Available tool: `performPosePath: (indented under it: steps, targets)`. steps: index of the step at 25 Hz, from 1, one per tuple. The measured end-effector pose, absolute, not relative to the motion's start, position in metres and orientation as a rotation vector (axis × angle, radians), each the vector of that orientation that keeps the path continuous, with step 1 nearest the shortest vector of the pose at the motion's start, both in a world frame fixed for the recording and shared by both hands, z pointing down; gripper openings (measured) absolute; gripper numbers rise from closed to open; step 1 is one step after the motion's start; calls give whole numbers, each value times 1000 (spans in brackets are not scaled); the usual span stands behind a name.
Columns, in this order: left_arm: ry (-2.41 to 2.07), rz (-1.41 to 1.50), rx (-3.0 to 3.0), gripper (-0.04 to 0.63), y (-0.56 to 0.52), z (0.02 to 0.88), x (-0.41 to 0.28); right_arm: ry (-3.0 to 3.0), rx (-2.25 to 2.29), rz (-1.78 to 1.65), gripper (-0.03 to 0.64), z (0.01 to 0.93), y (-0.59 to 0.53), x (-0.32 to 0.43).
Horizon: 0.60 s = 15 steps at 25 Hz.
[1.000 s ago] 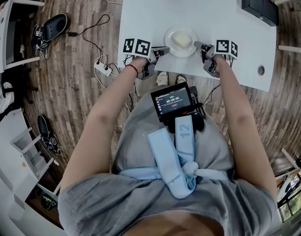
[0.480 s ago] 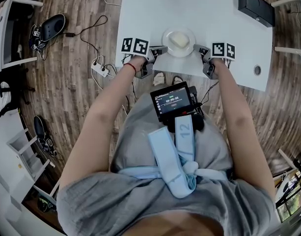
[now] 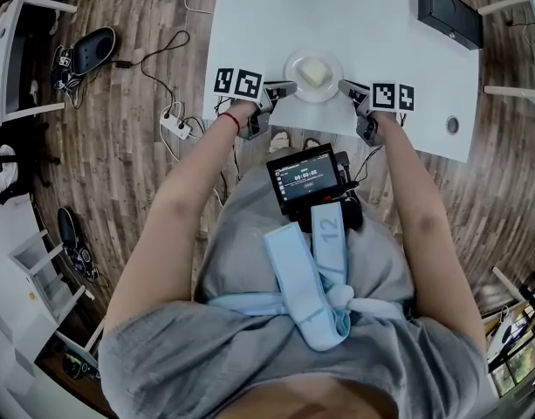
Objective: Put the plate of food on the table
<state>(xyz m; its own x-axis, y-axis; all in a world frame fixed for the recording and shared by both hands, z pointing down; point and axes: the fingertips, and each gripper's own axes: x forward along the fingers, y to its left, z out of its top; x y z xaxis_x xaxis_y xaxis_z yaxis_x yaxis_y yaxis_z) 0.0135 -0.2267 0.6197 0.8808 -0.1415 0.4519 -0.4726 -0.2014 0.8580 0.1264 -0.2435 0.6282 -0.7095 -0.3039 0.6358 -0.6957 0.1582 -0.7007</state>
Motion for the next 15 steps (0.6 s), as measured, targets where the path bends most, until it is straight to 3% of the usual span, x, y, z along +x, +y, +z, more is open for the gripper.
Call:
performPosePath:
  steps: [15]
  targets:
    - [-453,433,2319,28,-218,568,22,-2448,899,1121,38,559,-230,89]
